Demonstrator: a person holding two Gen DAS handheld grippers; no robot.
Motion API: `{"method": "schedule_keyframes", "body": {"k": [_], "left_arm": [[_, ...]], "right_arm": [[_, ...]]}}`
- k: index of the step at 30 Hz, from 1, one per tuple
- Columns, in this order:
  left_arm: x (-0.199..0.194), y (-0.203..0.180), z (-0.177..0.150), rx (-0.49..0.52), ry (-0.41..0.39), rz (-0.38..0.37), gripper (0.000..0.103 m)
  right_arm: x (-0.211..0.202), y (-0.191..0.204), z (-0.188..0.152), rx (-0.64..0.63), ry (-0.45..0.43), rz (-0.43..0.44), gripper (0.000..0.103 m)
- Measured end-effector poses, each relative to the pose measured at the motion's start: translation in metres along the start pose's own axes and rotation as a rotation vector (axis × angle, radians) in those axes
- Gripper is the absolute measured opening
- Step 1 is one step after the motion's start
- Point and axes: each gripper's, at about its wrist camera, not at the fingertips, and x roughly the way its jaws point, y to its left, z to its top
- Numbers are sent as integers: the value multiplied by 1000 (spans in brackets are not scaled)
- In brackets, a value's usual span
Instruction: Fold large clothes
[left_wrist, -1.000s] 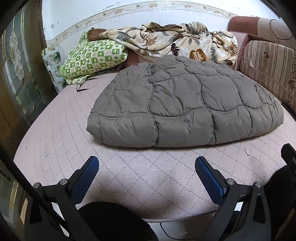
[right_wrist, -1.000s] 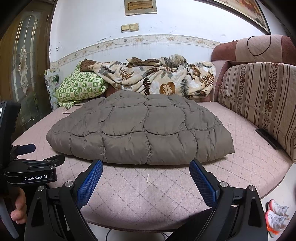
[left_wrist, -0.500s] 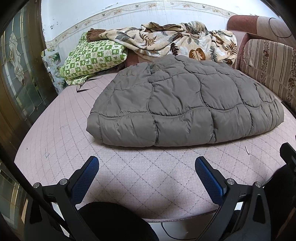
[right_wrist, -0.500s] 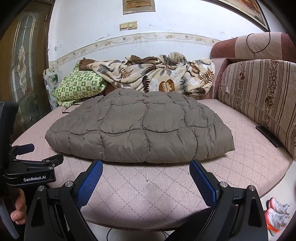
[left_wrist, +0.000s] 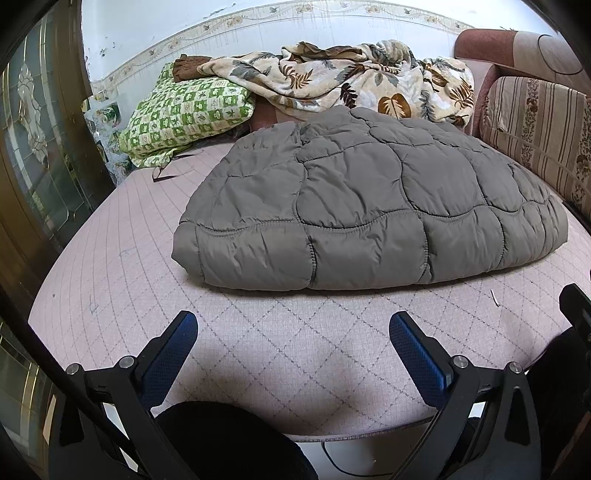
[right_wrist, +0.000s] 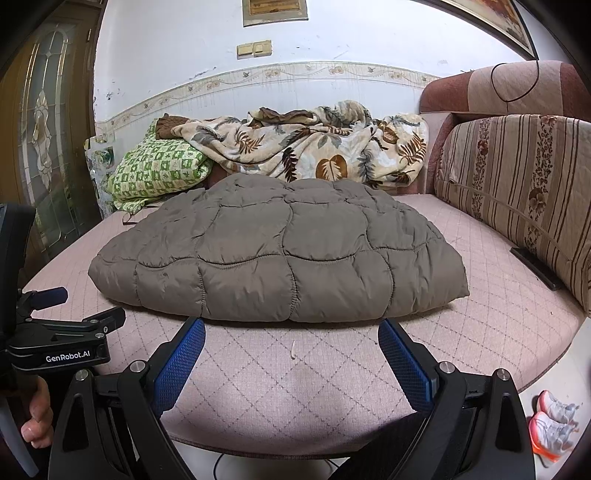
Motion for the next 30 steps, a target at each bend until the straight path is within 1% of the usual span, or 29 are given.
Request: {"method": "schedule_keyframes", "body": {"k": [30], "left_arm": [[0, 2, 0, 6, 0, 3, 103]], "right_arm": [[6, -4, 0, 0, 31, 4, 97]]}}
